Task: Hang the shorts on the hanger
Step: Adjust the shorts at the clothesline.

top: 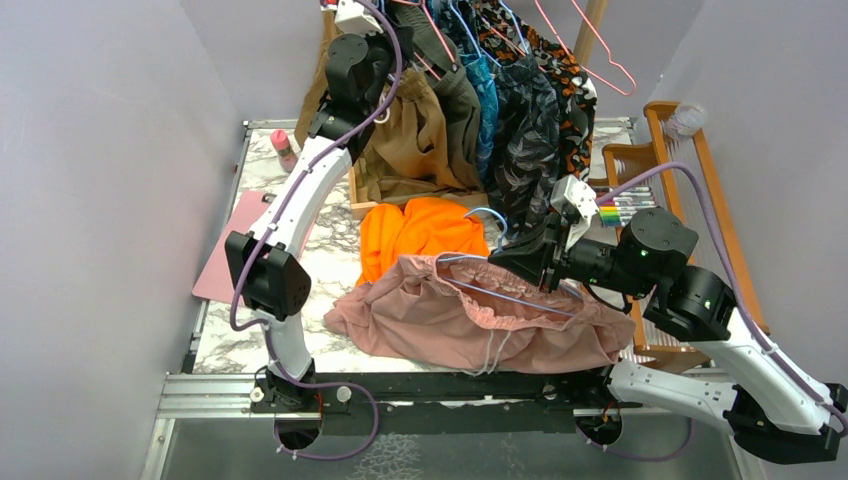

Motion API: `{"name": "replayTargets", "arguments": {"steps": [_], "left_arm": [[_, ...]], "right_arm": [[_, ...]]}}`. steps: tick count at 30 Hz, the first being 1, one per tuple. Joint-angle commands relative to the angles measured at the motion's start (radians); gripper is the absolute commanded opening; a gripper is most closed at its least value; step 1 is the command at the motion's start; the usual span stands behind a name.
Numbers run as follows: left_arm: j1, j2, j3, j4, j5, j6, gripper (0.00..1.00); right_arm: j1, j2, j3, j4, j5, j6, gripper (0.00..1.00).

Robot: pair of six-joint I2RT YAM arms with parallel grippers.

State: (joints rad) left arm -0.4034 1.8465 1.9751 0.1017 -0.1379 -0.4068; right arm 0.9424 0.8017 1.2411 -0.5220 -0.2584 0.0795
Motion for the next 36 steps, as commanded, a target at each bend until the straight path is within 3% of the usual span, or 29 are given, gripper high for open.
{"name": "replayTargets", "arguments": {"steps": [1,21,36], "left_arm": [[-0.017,0.032,0.066,0.033,0.090,-0.030,0.30],[-0.057,0.098,0.168,0.038,0.254,-0.083,0.07],[-0.087,0.128,0.152,0.040,0.331,-0.190,0.03]], "right_arm": [[0.001,-0.018,-0.009,0.009,0.019,-0.013,0.01],[0.001,-0.029,-0.009,-0.004,0.021,-0.018,0.01],[0.000,-0.018,0.019,-0.004,0.013,-0.014,0.01]]}}
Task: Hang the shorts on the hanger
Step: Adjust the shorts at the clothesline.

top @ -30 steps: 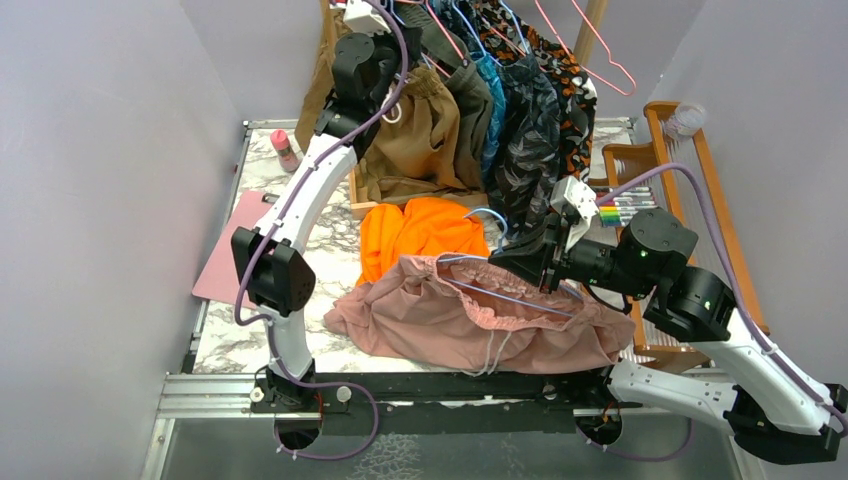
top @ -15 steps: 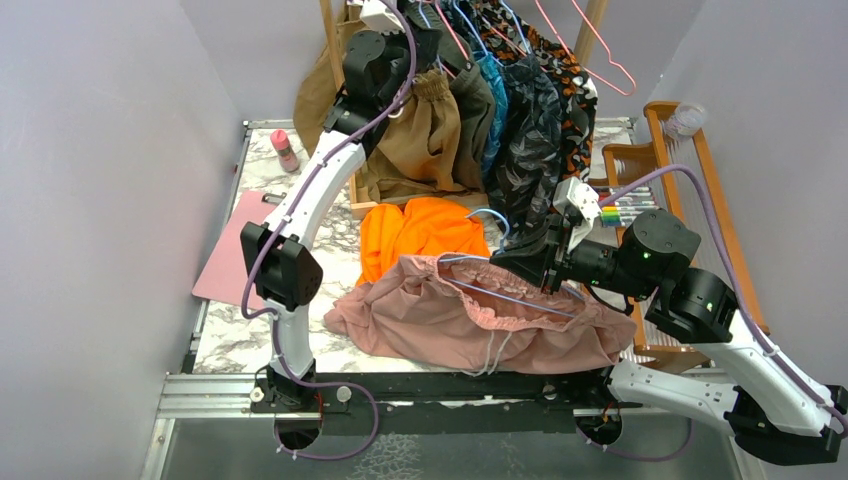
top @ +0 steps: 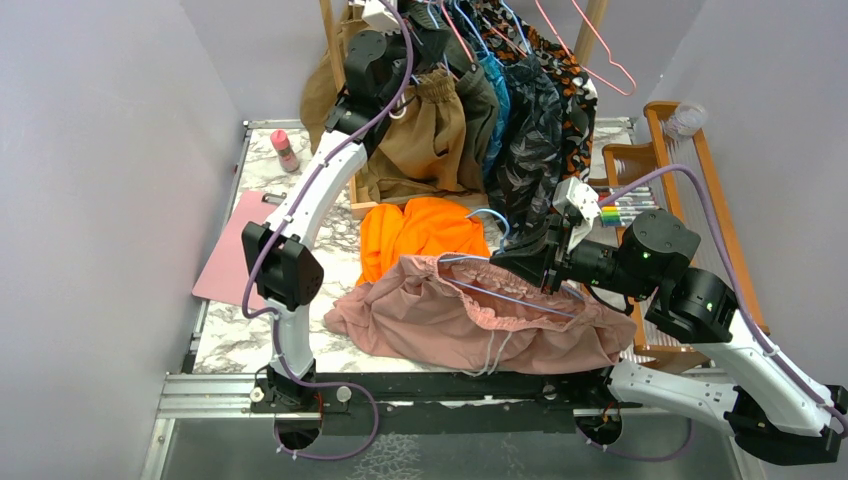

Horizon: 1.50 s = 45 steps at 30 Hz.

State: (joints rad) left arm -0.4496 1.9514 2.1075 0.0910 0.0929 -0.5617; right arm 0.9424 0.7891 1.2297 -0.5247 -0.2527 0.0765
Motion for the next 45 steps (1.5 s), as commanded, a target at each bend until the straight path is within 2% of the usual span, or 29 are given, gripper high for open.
{"name": "replayTargets", "arguments": {"steps": [1,15,24,32,41,45], "left_arm": [[-0.044,0.026,0.021,0.054,0.104,-0.041,0.03],[-0.073,0.072,0.041,0.080,0.144,-0.088,0.01],[-0.046,-0.028,-0.076,0.103,0.093,-0.038,0.00],[0.021,-0.088,-0.175,0.216,0.078,-0.159,0.00],[0.026,-0.094,-0.180,0.282,0.112,-0.216,0.00],[0.033,-0.115,-0.252,0.282,0.073,-0.257,0.00]], "right_arm": [[0.001,-0.004,0.033,-0.001,0.007,-0.009,0.01],[0.001,0.012,0.037,0.005,0.001,-0.004,0.01],[0.001,0.018,0.036,0.011,0.004,-0.003,0.01],[0.001,0.023,0.032,0.025,-0.010,0.006,0.01],[0.001,0.027,0.034,0.029,-0.009,0.006,0.01],[0.001,0.020,0.028,0.031,-0.007,0.009,0.01]]}}
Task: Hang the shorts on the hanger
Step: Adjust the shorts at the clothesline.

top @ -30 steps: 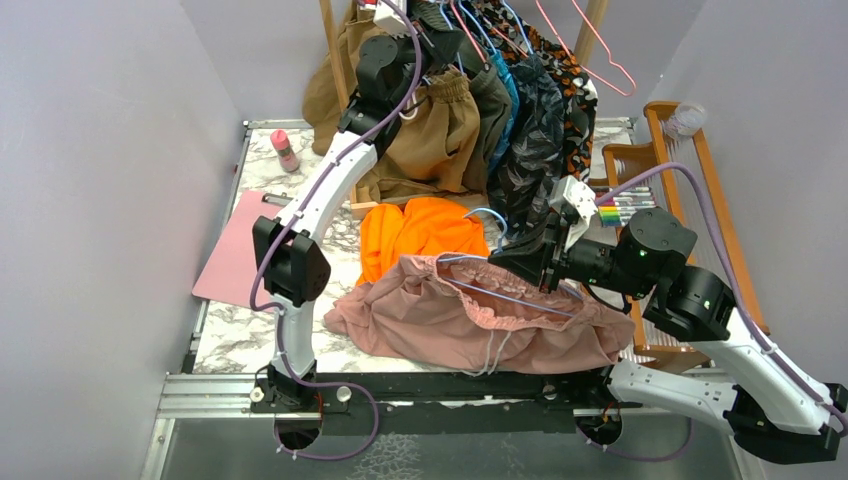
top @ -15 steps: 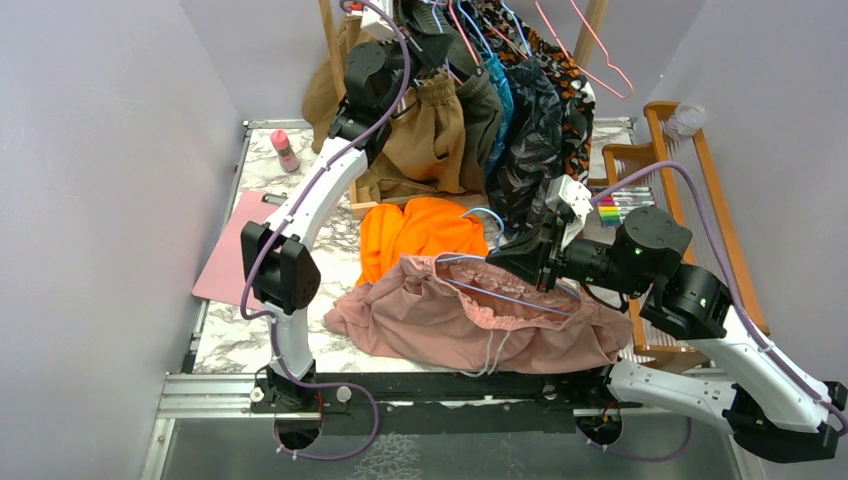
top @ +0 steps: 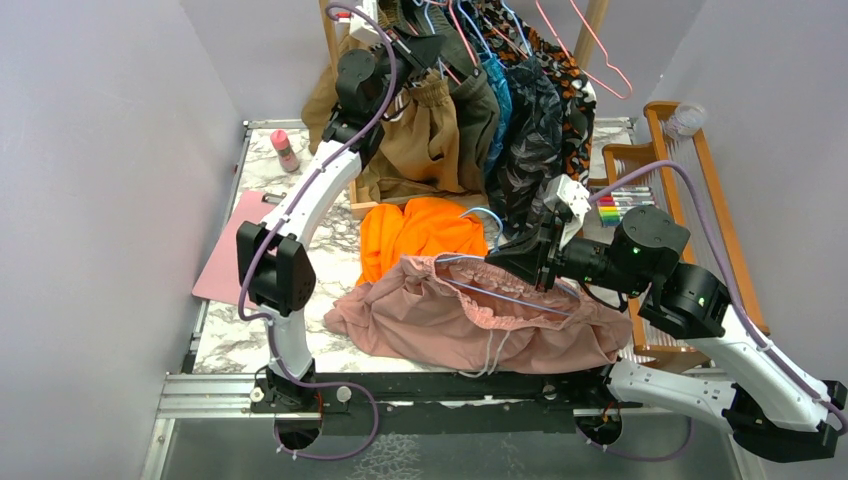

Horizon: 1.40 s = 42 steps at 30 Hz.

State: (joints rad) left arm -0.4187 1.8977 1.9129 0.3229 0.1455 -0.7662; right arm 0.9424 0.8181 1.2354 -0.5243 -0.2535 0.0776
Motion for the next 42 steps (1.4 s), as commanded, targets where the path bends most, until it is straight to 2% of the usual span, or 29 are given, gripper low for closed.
{"name": "replayTargets", "arguments": {"steps": [1,7,12,16,17,18,24,27,30,34,36,39,42], "left_arm": [[0.005,-0.066,-0.076,0.050,0.012,-0.059,0.00],[0.007,-0.054,-0.104,-0.013,0.049,-0.055,0.01],[0.007,-0.100,-0.143,-0.065,0.070,-0.003,0.49],[0.007,-0.184,-0.171,-0.091,0.050,0.065,0.77],[0.007,-0.207,-0.173,-0.108,0.043,0.083,0.91],[0.008,-0.245,-0.177,-0.124,0.036,0.101,0.98],[0.008,-0.498,-0.282,-0.206,-0.042,0.222,0.99],[0.007,-0.654,-0.367,-0.229,-0.129,0.305,0.99],[0.007,-0.812,-0.445,-0.236,-0.236,0.389,0.99],[0.007,-0.985,-0.510,-0.243,-0.347,0.464,0.99],[0.007,-1.053,-0.520,-0.261,-0.382,0.492,0.99],[0.006,-1.131,-0.540,-0.288,-0.443,0.525,0.99],[0.005,-1.202,-0.603,-0.297,-0.513,0.562,0.98]], "right_arm": [[0.001,-0.011,0.022,0.029,-0.005,0.008,0.01],[0.001,-0.015,0.040,0.017,0.000,0.010,0.01],[0.001,-0.015,0.070,0.008,0.007,0.009,0.01],[0.001,-0.004,0.103,-0.002,0.019,0.001,0.01],[0.001,0.001,0.112,-0.004,0.022,-0.001,0.01],[0.001,0.006,0.120,-0.003,0.024,-0.001,0.01],[0.000,0.068,0.193,-0.023,0.071,-0.001,0.01],[0.001,0.135,0.296,-0.050,0.098,-0.011,0.01],[0.001,0.237,0.534,-0.087,0.065,-0.031,0.01],[0.000,0.378,0.955,-0.095,-0.083,-0.023,0.01],[0.001,0.412,1.070,-0.047,-0.151,0.005,0.01],[0.001,0.425,1.099,0.003,-0.161,0.025,0.01],[0.001,0.435,1.051,-0.004,-0.089,0.011,0.01]]}}
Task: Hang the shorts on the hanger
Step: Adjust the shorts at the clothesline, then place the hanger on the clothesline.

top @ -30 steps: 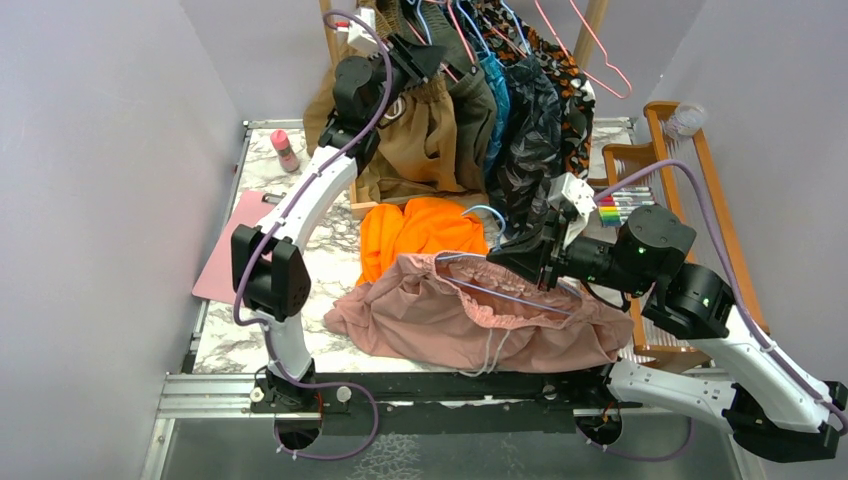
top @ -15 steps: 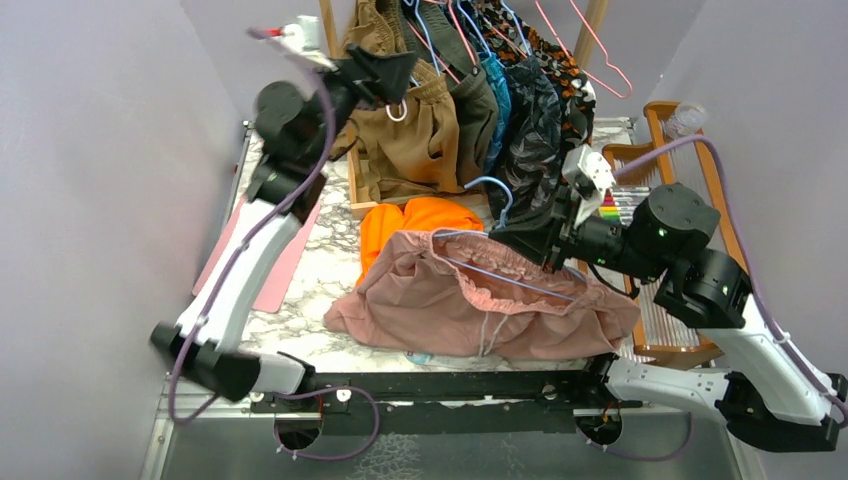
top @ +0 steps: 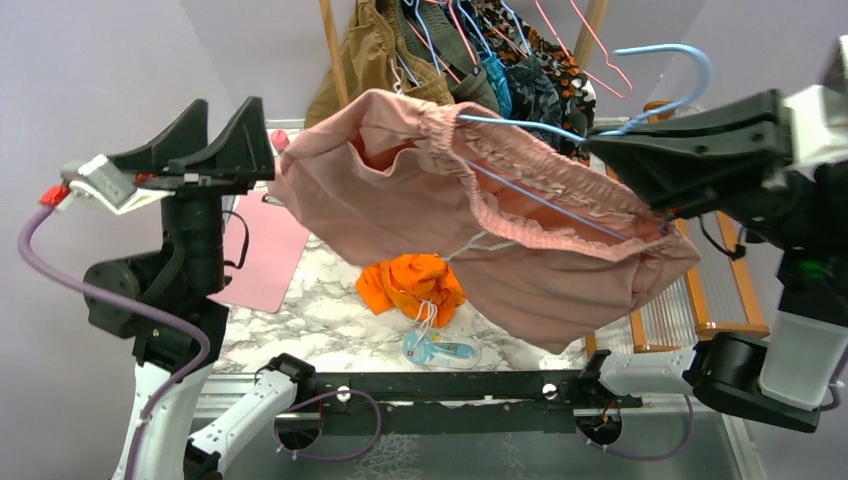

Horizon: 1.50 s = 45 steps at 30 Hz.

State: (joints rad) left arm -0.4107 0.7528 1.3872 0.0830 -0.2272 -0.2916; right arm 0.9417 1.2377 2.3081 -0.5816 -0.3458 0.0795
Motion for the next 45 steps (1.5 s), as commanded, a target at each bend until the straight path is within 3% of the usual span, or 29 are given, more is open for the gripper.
{"name": "replayTargets", "arguments": {"steps": [1,7,13,22,26,29,38,45], "left_arm": [[-0.003,-0.078,-0.101,-0.060,-0.161,0.100,0.98],[-0.002,-0.156,-0.237,-0.117,-0.218,0.117,0.98],[-0.004,-0.205,-0.388,-0.161,-0.230,0.090,0.97],[-0.009,-0.255,-0.471,-0.185,-0.245,0.156,0.97],[-0.017,-0.249,-0.473,-0.144,-0.186,0.215,0.97],[-0.023,-0.223,-0.445,-0.090,-0.056,0.288,0.97],[-0.037,-0.109,-0.379,0.028,0.688,0.462,0.99],[-0.045,0.046,-0.337,0.095,0.842,0.452,0.96]], "right_arm": [[0.002,0.018,-0.048,0.053,0.031,0.004,0.01],[0.002,0.065,-0.132,0.039,0.218,-0.030,0.01],[0.002,0.128,-0.222,0.130,0.327,-0.037,0.01],[0.002,0.308,-0.174,0.219,0.554,-0.012,0.01],[0.002,0.338,-0.181,0.222,0.510,0.004,0.01],[0.001,0.307,-0.245,0.218,0.458,0.011,0.01],[0.002,0.102,-0.528,0.203,0.347,0.028,0.01],[0.002,0.008,-0.635,0.224,0.354,0.096,0.01]]}}
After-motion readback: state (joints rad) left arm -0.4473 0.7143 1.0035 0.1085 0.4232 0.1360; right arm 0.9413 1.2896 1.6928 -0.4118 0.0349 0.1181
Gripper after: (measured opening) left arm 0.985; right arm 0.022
